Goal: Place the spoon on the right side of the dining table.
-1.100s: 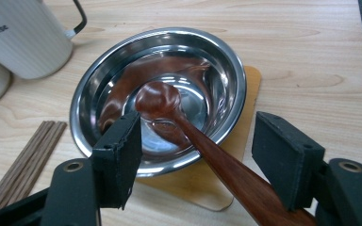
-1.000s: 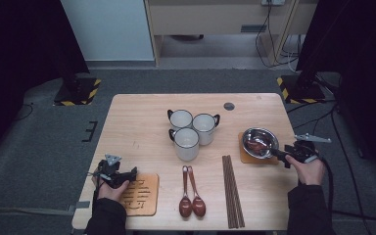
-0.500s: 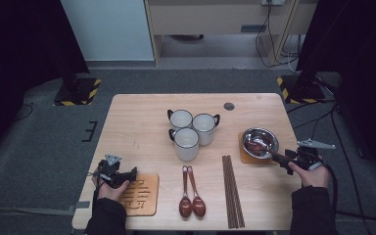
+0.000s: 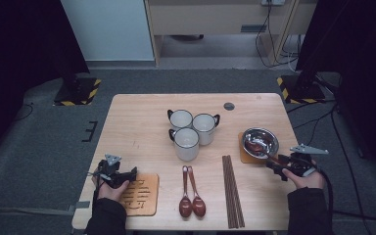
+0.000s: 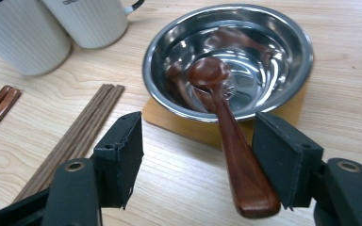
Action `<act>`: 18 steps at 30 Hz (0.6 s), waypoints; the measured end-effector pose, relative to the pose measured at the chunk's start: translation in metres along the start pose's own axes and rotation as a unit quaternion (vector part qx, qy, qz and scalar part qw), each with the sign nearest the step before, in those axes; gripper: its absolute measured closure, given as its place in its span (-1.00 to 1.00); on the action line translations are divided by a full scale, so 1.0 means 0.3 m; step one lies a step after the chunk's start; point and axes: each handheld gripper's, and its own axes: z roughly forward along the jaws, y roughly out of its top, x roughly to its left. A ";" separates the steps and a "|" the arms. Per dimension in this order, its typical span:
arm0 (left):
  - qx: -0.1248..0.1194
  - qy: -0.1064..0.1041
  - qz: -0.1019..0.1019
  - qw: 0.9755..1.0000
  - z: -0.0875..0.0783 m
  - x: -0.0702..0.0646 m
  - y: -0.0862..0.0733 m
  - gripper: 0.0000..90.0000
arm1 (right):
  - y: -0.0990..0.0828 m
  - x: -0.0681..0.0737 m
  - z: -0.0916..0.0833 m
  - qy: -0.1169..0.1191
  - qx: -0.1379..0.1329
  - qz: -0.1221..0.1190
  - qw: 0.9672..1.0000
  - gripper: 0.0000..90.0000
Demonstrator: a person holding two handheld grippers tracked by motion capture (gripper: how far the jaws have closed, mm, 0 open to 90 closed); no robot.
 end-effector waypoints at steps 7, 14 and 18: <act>0.000 0.000 0.000 1.000 0.000 0.000 0.000 -0.87 | 0.002 0.035 0.004 0.011 -0.001 -0.009 1.000 -0.22; 0.000 0.000 0.000 1.000 0.000 0.000 0.000 -0.87 | -0.006 0.060 0.009 0.019 0.004 -0.012 1.000 -0.20; 0.000 0.000 0.000 1.000 0.000 0.000 0.000 -0.87 | -0.002 0.074 0.007 0.022 0.003 -0.017 1.000 -0.20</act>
